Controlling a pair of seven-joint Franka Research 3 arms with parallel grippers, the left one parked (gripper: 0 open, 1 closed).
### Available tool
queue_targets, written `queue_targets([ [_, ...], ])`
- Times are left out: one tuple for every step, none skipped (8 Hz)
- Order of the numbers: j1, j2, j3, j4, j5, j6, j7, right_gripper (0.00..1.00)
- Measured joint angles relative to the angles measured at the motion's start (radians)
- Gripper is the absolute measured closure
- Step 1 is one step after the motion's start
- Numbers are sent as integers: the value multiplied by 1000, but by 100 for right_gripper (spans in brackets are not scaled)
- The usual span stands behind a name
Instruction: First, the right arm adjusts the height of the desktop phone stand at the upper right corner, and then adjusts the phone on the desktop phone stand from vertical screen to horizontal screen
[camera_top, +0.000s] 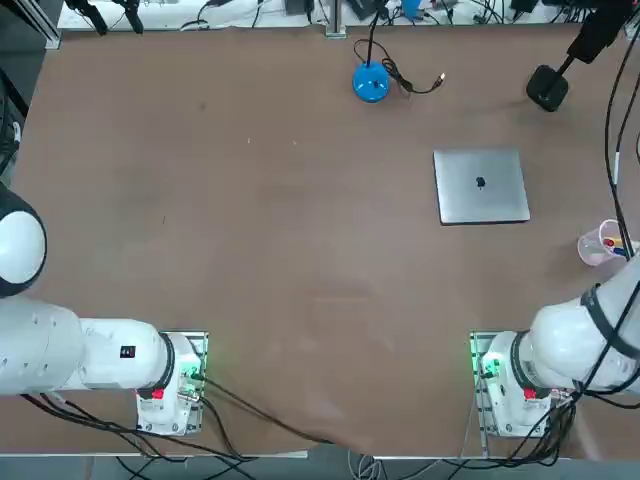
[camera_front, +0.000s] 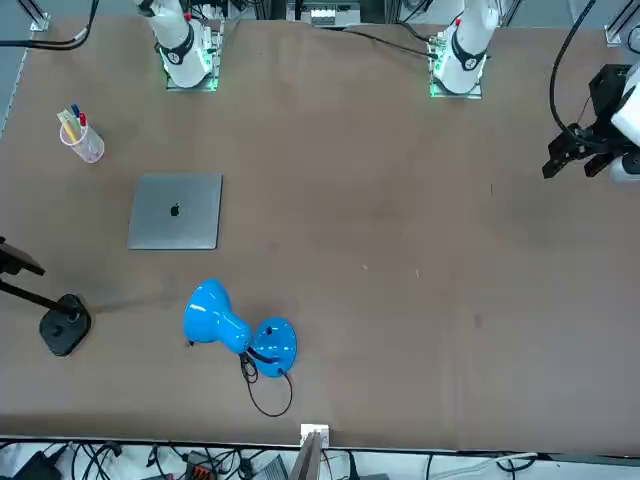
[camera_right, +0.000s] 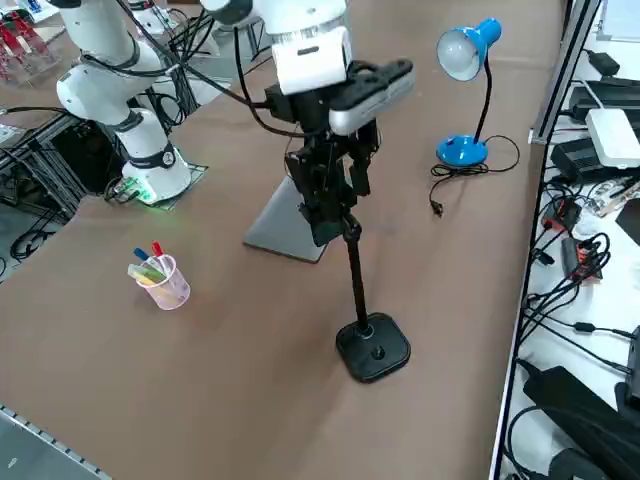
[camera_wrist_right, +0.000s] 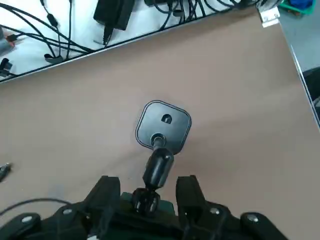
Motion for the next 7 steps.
queue_targets([
  [0, 7, 0, 0, 0, 1, 7, 37],
  [-1, 12, 0, 0, 0, 1, 13, 38],
  [-4, 16, 0, 0, 0, 1, 16, 40],
  [-7, 20, 0, 0, 0, 1, 16, 39],
  [-10, 24, 0, 0, 0, 1, 17, 41],
  [-14, 27, 0, 0, 0, 5, 18, 44],
  [-17, 32, 0, 0, 1, 15, 18, 46],
])
